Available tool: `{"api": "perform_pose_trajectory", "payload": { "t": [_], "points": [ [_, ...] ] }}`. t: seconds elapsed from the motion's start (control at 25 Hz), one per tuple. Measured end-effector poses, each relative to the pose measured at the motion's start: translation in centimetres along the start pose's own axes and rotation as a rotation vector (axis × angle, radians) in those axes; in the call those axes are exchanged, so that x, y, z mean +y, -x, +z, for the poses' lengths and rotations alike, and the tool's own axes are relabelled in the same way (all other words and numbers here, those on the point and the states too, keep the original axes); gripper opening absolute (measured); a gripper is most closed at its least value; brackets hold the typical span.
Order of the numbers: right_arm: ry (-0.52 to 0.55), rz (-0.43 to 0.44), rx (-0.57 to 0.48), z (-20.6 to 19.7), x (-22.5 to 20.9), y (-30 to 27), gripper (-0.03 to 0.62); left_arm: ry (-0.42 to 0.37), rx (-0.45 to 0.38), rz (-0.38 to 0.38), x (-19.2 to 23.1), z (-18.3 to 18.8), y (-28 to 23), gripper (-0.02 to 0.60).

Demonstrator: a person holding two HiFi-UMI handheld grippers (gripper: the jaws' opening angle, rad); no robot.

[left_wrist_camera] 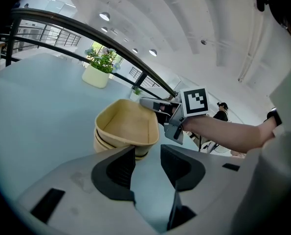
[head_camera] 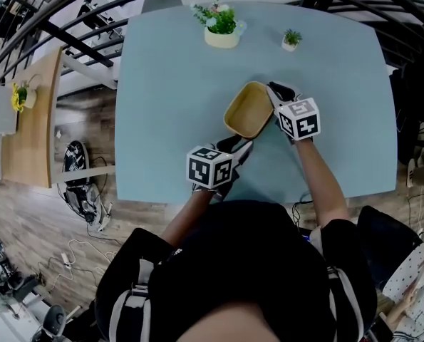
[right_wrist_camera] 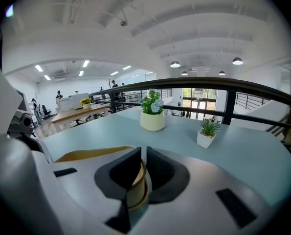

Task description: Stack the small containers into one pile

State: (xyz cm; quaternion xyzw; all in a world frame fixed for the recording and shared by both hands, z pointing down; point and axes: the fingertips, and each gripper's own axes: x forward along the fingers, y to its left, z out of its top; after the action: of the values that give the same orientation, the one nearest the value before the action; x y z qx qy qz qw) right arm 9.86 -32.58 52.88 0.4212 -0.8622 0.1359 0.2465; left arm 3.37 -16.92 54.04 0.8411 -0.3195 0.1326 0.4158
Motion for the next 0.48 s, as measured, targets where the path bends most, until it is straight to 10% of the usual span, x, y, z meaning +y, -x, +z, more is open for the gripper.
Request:
{"api": "perform_pose_trajectory", "payload": {
  "t": [0.48],
  "points": [
    [0.045, -0.062, -0.012, -2.0, -0.5, 0.6, 0.048, 0.000, 0.021, 0.026, 0.7, -0.4, -0.2, 0.160]
  ]
}}
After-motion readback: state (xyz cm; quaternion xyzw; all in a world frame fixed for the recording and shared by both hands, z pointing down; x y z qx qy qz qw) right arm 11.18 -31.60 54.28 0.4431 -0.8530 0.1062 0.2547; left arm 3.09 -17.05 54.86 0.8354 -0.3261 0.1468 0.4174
